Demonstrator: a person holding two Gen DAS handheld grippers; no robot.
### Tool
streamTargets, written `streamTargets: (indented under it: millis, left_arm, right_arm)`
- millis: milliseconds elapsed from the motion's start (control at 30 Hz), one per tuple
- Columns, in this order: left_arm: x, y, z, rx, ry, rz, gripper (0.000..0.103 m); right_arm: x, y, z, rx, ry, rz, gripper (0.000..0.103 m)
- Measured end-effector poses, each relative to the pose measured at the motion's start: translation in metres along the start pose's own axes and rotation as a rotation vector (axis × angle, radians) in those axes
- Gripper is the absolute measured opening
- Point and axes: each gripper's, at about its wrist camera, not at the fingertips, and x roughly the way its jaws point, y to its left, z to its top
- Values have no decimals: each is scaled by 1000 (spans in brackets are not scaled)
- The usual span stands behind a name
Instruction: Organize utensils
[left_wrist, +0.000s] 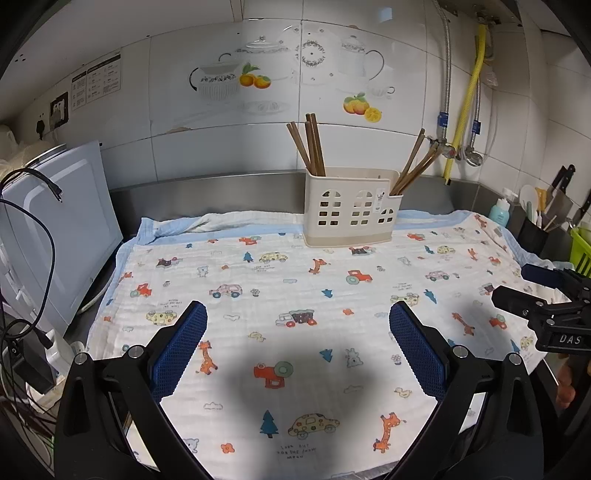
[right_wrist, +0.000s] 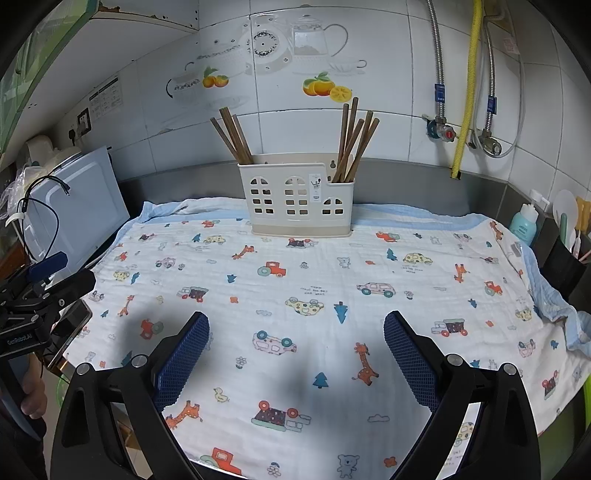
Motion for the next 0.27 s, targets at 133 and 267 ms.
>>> streamTargets:
  millis: [133,267]
  left_arm:
    - [0,2,0,-2,2,3,98]
    - [1,3,-1,-4,6,6,98]
  right_arm:
    - [0,-2,0,2,2,1,92]
    - [0,-2,1,2,3,1,92]
